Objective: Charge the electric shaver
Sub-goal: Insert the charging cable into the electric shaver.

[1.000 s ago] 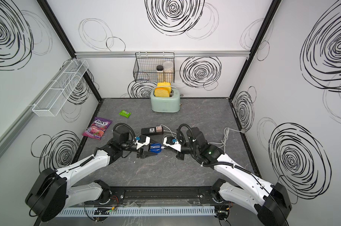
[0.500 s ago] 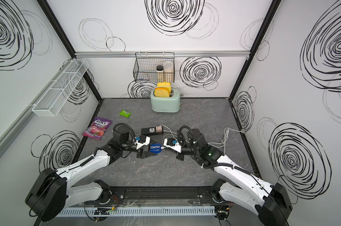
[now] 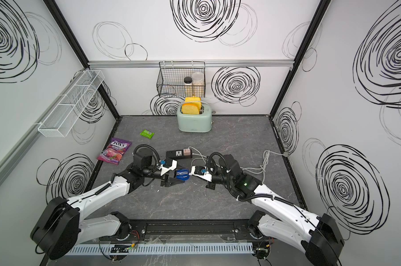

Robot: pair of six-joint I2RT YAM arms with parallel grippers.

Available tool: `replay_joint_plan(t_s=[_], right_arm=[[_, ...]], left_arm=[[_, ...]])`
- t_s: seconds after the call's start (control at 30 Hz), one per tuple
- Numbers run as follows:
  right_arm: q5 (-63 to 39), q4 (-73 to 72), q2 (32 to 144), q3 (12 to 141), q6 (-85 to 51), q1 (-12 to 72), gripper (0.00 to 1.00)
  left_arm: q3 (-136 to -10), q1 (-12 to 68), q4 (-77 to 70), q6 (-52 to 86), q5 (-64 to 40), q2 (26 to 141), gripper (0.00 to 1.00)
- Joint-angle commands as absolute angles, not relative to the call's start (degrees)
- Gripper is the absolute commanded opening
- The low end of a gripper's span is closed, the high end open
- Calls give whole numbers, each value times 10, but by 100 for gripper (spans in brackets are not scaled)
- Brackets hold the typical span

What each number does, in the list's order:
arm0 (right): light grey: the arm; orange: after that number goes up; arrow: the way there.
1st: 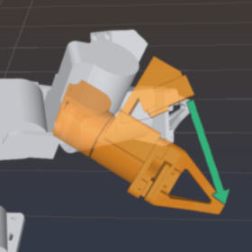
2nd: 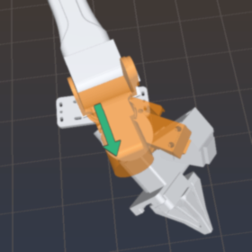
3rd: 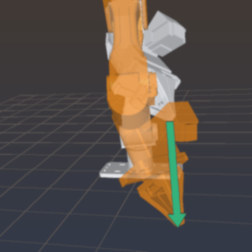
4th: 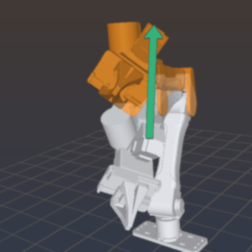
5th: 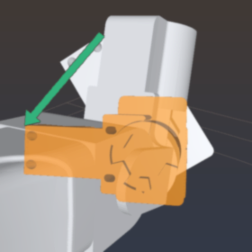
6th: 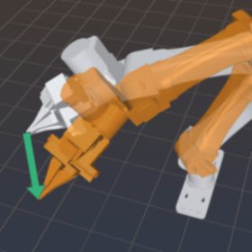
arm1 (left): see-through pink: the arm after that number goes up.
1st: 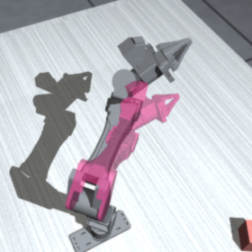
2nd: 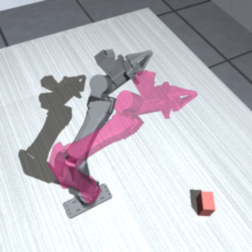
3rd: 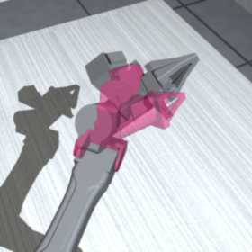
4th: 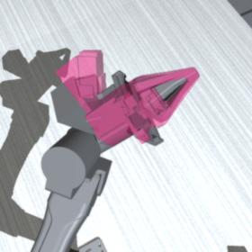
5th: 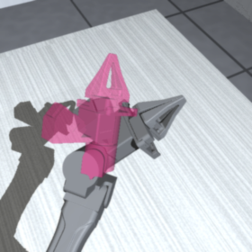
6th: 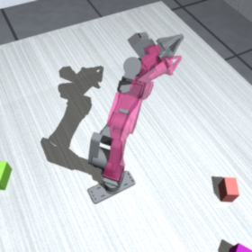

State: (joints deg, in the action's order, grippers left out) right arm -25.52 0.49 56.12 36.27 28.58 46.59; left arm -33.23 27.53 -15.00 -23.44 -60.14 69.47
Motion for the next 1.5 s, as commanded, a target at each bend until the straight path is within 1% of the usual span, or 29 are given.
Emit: replay_joint_plan(t_s=[0.0, 0.27, 0.43, 0.5, 0.7, 0.97, 1.2, 1.37, 1.47], right_arm=[[-271, -13, 588, 340, 310, 490, 0], [-282, -29, 585, 336, 317, 493, 0], [-283, -48, 575, 337, 319, 497, 0], [-277, -49, 568, 341, 320, 497, 0], [-256, -59, 532, 332, 315, 496, 0], [-262, -82, 516, 331, 305, 497, 0], [-266, -72, 507, 342, 310, 497, 0], [-267, -62, 489, 341, 308, 497, 0], [-262, -63, 475, 339, 301, 496, 0]], left_arm=[[-364, 301, -255, -226, -679, 685, 0], [-367, 307, -250, -231, -685, 686, 0], [-394, 316, -147, -307, -678, 698, 0], [-394, 316, -136, -318, -674, 698, 0], [-380, 300, -138, -320, -676, 697, 0], [-374, 296, -141, -316, -691, 704, 0], [-370, 294, -140, -319, -694, 711, 0], [-347, 278, -202, -278, -700, 707, 0], [-351, 271, -187, -287, -704, 705, 0]])
